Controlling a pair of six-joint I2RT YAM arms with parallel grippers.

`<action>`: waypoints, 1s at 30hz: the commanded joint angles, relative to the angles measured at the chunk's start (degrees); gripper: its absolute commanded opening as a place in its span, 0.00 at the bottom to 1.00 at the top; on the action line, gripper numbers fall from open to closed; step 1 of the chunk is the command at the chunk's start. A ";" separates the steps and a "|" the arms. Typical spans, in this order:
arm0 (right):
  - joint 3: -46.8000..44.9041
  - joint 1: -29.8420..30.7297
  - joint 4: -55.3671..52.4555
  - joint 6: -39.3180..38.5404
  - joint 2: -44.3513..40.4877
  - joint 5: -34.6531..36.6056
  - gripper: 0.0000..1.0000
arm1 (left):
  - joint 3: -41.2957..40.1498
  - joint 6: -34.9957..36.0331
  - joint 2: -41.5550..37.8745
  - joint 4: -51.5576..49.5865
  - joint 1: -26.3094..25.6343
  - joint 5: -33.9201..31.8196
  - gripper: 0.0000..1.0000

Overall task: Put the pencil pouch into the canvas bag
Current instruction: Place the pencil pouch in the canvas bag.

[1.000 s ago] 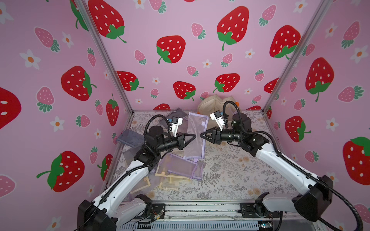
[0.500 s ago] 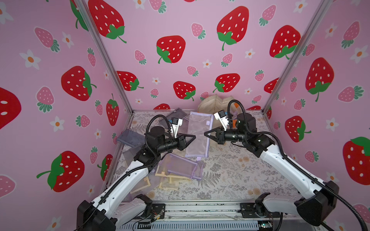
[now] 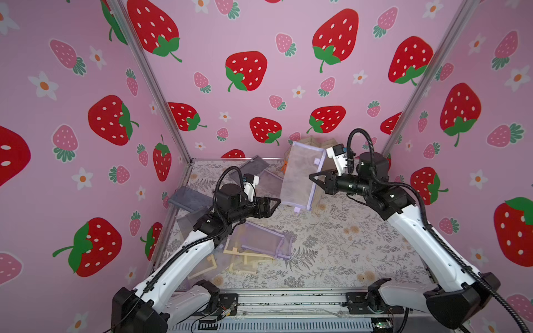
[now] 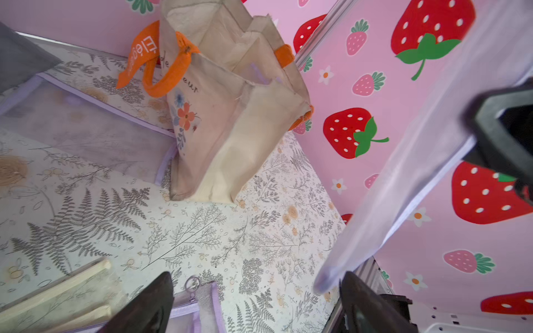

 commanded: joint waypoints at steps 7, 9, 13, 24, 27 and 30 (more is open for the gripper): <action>12.61 -9.72 -5.68 -0.14 2.64 5.10 0.00 | -0.24 3.53 -1.57 -6.17 0.07 -9.41 0.96; 14.53 -12.46 -4.51 1.71 4.56 3.78 0.00 | -0.37 4.18 -1.81 -7.52 0.06 -10.71 0.97; 20.13 -16.26 -3.93 3.39 9.43 3.41 0.00 | -0.44 5.25 -2.28 -10.57 0.04 -13.77 0.97; 25.68 -23.42 -2.87 6.74 22.19 9.81 0.00 | -2.37 5.89 -4.15 -11.96 0.05 -17.18 0.97; 26.54 -23.53 -2.30 7.18 25.61 10.12 0.00 | -3.40 6.27 -4.60 -11.65 0.07 -17.99 0.97; 27.02 -23.67 -1.27 7.88 28.11 10.05 0.00 | -3.81 6.87 -4.45 -11.65 0.09 -18.54 0.97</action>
